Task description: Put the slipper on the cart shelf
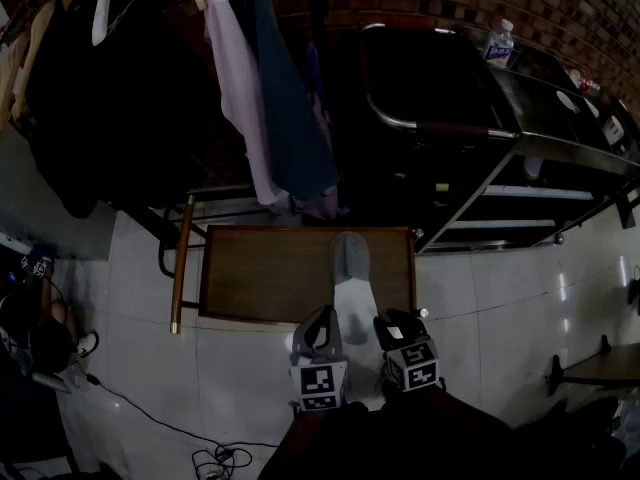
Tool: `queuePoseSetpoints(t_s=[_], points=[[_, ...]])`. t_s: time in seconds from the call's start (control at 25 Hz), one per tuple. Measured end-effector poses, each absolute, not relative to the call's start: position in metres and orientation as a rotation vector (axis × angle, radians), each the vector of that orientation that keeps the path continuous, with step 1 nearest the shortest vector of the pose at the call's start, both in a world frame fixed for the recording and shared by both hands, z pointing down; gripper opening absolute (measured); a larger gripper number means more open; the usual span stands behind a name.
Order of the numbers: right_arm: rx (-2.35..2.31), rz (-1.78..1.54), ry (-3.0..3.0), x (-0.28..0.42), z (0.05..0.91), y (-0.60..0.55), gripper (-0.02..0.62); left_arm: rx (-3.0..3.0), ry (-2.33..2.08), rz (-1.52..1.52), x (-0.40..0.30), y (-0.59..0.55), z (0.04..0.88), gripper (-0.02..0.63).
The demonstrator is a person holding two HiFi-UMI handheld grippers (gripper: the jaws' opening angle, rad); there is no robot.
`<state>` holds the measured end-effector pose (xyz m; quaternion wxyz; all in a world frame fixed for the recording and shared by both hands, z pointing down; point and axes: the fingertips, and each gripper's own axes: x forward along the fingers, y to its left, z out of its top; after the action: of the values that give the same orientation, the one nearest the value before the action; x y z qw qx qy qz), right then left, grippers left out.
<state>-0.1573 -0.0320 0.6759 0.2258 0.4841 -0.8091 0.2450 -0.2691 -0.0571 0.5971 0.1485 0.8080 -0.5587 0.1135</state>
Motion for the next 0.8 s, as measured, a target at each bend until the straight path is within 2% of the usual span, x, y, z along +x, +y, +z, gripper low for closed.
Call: queuePoseSetpoints(t_s=[0.12,0.2,0.48,0.76,0.8], points=[[1.314,1.015,-2.177,-0.164,0.719,-0.016,0.171,2.307,-1.615,0.321,-0.28,-0.056,0.602,0.012],[1.293,1.244,-2.109,-0.17,0.745,-0.003,0.259,2.302,-1.618,0.317,-0.286,-0.055,0.603,0.012],[1.374,1.628,-1.9,-0.175,0.787,0.006,0.262,2.322,-1.613,0.311,-0.292,-0.051,0.595,0.012],[1.451,1.791,-1.866,-0.179,0.797,-0.006,0.261,2.36,-1.576,0.314,-0.296,-0.049,0.591,0.012],[1.469,1.794,-1.841,-0.176,0.801,-0.006,0.24,2.361,-1.571,0.313,-0.296,-0.049,0.591,0.012]])
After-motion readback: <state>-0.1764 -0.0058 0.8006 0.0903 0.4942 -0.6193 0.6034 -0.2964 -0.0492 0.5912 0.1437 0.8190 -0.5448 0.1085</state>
